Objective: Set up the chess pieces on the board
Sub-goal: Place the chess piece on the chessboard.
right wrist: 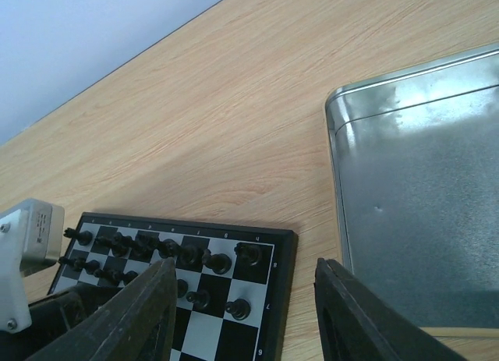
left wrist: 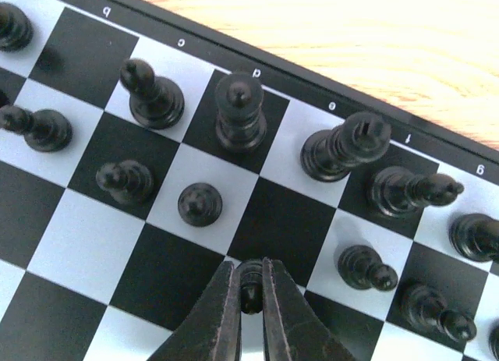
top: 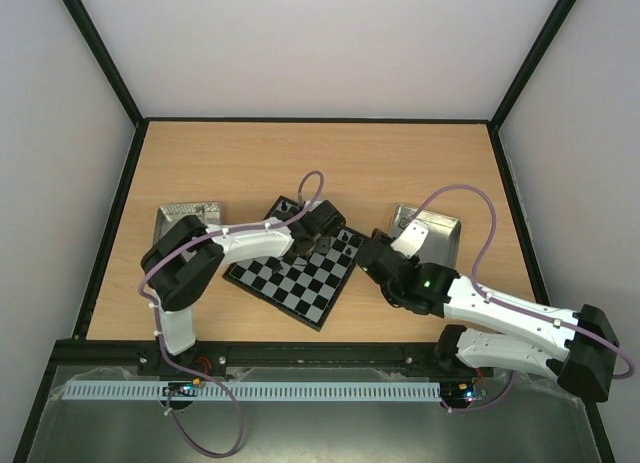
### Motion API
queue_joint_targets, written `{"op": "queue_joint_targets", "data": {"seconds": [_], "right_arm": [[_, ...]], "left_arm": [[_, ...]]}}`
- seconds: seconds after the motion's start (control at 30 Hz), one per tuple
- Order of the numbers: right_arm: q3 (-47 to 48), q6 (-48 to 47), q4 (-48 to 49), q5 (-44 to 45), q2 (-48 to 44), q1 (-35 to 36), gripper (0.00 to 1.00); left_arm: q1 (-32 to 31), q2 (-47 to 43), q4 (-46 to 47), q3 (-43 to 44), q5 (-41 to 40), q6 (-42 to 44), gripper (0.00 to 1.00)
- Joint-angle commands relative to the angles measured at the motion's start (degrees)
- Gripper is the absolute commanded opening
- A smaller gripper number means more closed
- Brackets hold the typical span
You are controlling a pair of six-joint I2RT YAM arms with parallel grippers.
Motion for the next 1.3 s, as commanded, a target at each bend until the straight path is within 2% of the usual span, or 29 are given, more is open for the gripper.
{"op": "queue_joint_targets", "data": {"seconds": [0.0, 0.47, 0.7, 1.03, 1.1, 1.27], "right_arm": [[-0.75, 1.53, -1.2, 3.08, -0.35, -0.28, 0.48], [-0.93, 1.67, -1.11, 2.37, -0.06, -0.45, 0.48], [-0.8, 1.85, -0.93, 1.67, -0.27, -0.45, 0.48], [-0.97, 0.46, 1.06, 0.06, -0.18, -0.44, 0.48], [-1.09, -2.12, 3.61, -2.52, 0.03, -0.47, 0.48], [-0.05, -11.96, 11.53, -12.95, 3.83, -0.46, 0.49]], "left_arm": [[-0.13, 2.43, -0.02, 1.94, -2.23, 1.46, 0.05], [0.39, 4.51, 1.36, 2.69, 0.07, 1.67, 0.1], [0.57, 3.54, -1.16, 5.13, 0.25, 1.57, 0.25], [0.55, -3.92, -2.92, 4.82, 2.74, 1.3, 0.36], [0.65, -6.44, -3.5, 3.48, 2.42, 0.71, 0.37], [2.11, -15.95, -4.95, -4.79, 0.14, -3.14, 0.51]]}}
